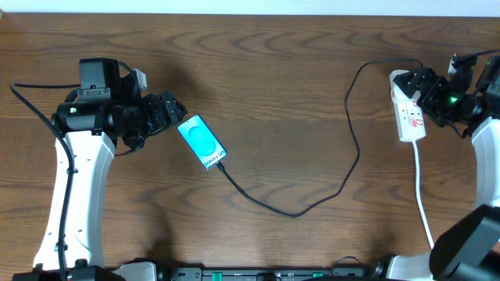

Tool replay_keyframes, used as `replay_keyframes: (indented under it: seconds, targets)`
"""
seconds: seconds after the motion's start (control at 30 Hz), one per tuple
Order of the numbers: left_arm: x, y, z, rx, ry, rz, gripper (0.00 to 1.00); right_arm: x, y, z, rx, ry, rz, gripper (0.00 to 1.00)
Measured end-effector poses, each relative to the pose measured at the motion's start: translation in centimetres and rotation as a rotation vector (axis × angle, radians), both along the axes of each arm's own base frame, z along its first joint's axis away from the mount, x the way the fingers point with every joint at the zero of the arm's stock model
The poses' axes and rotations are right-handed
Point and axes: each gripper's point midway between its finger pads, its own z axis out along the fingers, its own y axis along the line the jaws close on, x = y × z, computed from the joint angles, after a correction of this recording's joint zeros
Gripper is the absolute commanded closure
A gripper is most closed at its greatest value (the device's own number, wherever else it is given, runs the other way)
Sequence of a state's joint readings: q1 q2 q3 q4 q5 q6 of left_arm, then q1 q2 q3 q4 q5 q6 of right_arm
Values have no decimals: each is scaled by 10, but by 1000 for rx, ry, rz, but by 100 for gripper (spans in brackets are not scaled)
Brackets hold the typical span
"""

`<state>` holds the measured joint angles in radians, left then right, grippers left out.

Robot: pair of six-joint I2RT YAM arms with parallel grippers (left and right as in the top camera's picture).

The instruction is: Plug charger to phone and switch on socket

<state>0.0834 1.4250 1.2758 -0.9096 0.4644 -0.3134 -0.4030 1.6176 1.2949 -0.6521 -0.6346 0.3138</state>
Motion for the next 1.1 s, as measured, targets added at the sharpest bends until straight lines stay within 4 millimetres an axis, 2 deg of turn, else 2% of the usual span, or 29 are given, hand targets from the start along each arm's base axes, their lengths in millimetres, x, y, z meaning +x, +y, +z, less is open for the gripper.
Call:
replay_keyframes:
  seconds: [0.2,0.4,0.67,1.0,1.1]
  targets:
    - [0,0,0,1,-1,-3,8,11,-29,-15,38,-16,-48,1]
    - [0,0,0,2,-1,-3,8,12,-56,-35,118,-15,-82,1]
    - [0,0,0,2,-1,-3,8,18,-56,-57,220,-7,-37,1]
    - [0,0,0,2,-1,-3,8,55,-69,-36,249,17,46,1]
    - [0,0,0,2,-1,-3,8,59,-68,-38,240,48,73,1]
